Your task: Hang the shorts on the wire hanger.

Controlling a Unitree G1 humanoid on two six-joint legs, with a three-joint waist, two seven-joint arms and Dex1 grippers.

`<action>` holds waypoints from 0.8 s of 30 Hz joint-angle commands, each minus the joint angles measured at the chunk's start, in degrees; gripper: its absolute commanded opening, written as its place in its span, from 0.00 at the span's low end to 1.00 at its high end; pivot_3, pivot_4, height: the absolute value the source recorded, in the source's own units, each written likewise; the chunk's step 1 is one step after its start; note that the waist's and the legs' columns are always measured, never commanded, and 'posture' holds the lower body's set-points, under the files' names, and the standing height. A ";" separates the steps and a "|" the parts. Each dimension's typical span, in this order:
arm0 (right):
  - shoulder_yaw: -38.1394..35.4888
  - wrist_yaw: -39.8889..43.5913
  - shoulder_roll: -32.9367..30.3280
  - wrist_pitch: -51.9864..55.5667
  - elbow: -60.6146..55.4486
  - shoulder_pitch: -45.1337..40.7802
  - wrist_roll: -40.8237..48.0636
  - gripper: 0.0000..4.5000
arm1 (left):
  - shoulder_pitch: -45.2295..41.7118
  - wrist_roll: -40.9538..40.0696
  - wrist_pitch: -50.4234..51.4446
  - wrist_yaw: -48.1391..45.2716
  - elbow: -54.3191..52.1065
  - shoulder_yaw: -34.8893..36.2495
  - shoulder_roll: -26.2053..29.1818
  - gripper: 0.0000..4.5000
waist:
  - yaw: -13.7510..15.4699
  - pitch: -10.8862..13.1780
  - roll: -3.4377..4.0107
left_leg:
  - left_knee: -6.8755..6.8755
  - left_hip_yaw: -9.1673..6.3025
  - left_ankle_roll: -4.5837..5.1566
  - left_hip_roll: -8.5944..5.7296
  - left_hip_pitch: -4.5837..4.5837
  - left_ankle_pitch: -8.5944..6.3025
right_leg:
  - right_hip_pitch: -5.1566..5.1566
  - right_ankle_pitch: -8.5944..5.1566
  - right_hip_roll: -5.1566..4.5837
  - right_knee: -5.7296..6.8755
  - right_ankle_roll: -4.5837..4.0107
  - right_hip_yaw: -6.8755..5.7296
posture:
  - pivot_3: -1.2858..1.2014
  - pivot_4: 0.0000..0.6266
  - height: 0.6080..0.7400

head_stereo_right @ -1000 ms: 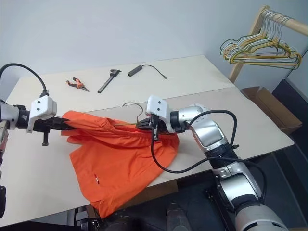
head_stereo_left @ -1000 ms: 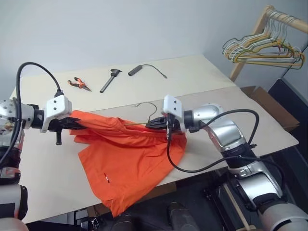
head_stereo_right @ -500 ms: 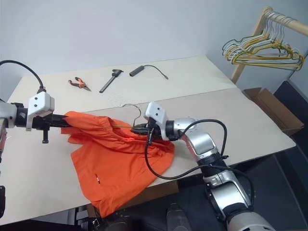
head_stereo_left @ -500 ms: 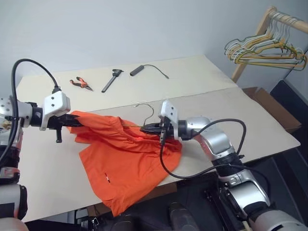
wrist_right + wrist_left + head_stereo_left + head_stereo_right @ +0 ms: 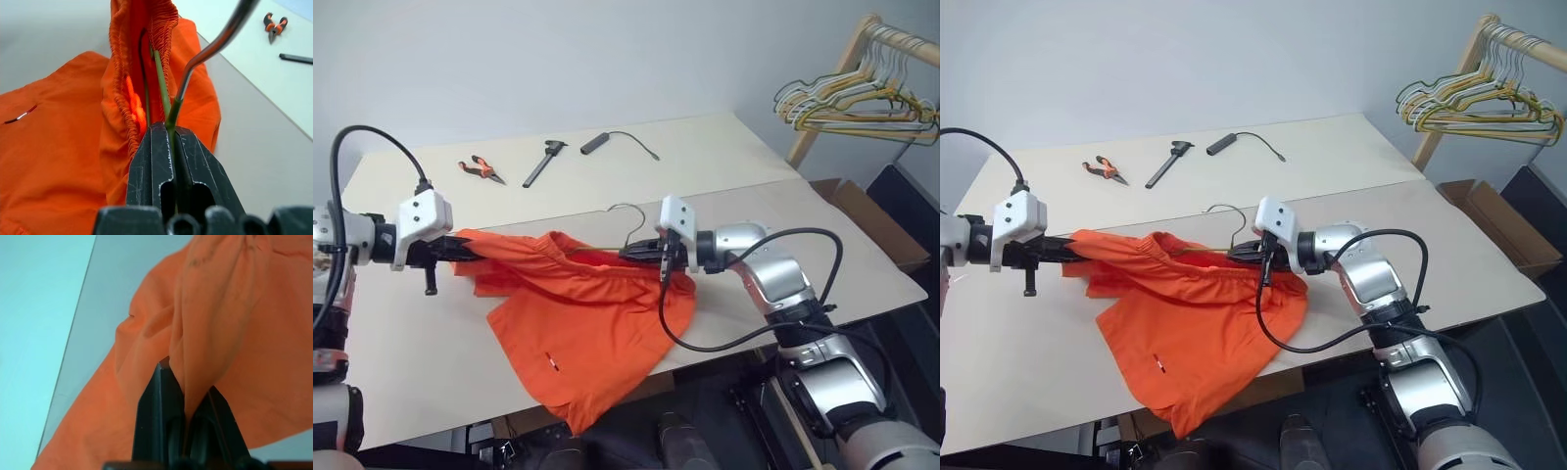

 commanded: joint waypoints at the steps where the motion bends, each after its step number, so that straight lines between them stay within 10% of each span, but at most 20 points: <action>1: -1.86 2.92 -1.30 2.47 -5.07 -3.45 3.14 0.00 | -0.20 1.36 0.03 2.87 -2.02 -0.13 -0.38 0.01 | 0.02 0.00 0.00 | 0.00 0.00 0.00 0.00 0.00 0.00 | 0.00 0.00 0.00 -0.01 0.00 0.00 | 0.49 0.06 1.00; 6: -1.26 6.13 -3.42 6.46 -6.38 -6.42 4.08 0.00 | -1.44 3.97 0.03 5.60 -0.83 -1.41 -1.28 0.21 | 0.00 0.00 0.00 | 0.01 0.00 0.00 -0.01 0.01 0.00 | 0.02 0.00 0.00 0.00 0.00 0.00 | 0.48 0.06 1.00; 17: 1.21 8.06 -4.91 19.21 -2.18 -17.25 2.34 0.00 | 0.75 -6.57 1.30 -6.13 -12.10 2.35 2.13 0.99 | -0.98 0.00 0.00 | 0.00 0.02 0.00 0.05 -0.15 0.00 | -0.18 0.00 -0.03 0.02 -0.01 0.00 | 0.47 0.06 1.00; 24: 3.25 7.66 -4.07 19.87 0.83 -21.24 0.57 0.00 | -3.74 -5.59 2.99 -0.27 -17.43 -1.58 -4.39 0.99 | -1.03 -0.08 0.02 | 0.02 -0.03 -0.01 0.01 -0.10 0.00 | -0.04 0.00 -0.08 -0.01 0.00 -0.08 | 0.47 0.05 1.00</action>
